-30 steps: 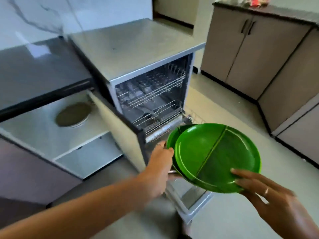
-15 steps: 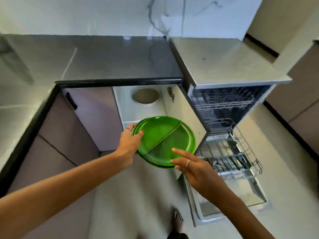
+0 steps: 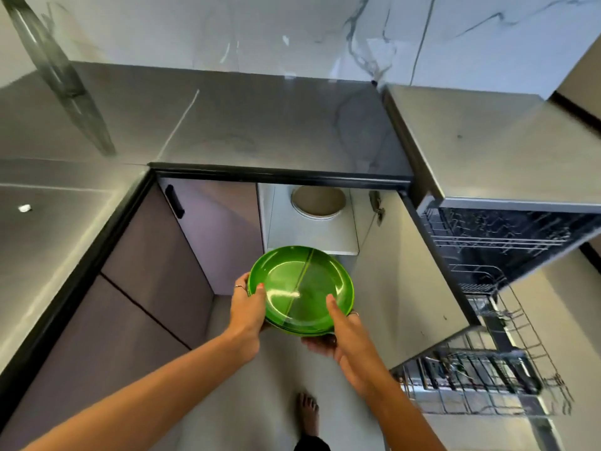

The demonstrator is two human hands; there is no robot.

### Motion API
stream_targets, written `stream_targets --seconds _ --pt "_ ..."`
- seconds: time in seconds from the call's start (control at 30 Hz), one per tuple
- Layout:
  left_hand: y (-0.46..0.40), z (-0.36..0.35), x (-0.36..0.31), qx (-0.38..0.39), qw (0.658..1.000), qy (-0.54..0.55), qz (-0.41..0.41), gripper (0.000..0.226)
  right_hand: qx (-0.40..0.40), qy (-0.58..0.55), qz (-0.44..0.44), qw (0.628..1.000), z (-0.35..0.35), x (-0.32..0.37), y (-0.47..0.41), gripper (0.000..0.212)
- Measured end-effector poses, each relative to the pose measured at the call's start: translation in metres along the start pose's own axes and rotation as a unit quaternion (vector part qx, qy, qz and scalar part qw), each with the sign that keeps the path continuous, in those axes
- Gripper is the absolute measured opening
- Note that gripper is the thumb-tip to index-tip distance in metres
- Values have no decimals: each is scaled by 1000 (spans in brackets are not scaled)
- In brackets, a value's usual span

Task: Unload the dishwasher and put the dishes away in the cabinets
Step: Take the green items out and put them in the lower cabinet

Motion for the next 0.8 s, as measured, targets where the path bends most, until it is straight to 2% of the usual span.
stream_targets --seconds 0.07,0.13,0.3,0.47,0.67,0.8 --pt "-21 -15 7 1 1000 6 13 26 -53 -40 5 998 10 4 -31 14" --pt "-50 -31 16 -1 999 2 32 26 -89 -25 7 996 18 10 -64 7" --pt "-135 -80 32 8 998 -23 53 29 -103 -5 33 994 27 35 -153 24" --pt "-219 -123 47 26 991 -98 88 38 -126 -31 24 991 36 46 -249 27" --pt "-301 -161 49 80 984 -158 19 38 -109 -39 -1 993 29 53 -367 22" --pt "-340 -185 48 104 963 -247 -4 49 -106 -18 -13 994 28 62 -432 33"
Point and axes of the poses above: each hand's wrist, its own y-axis away from the middle knuckle, its own z-axis out of the back of the hand, x = y × z, the point moved 9 cm from there along -y, towards the middle knuckle, and after that the axes turned 8 degrees about y, right-handed, at the moved point
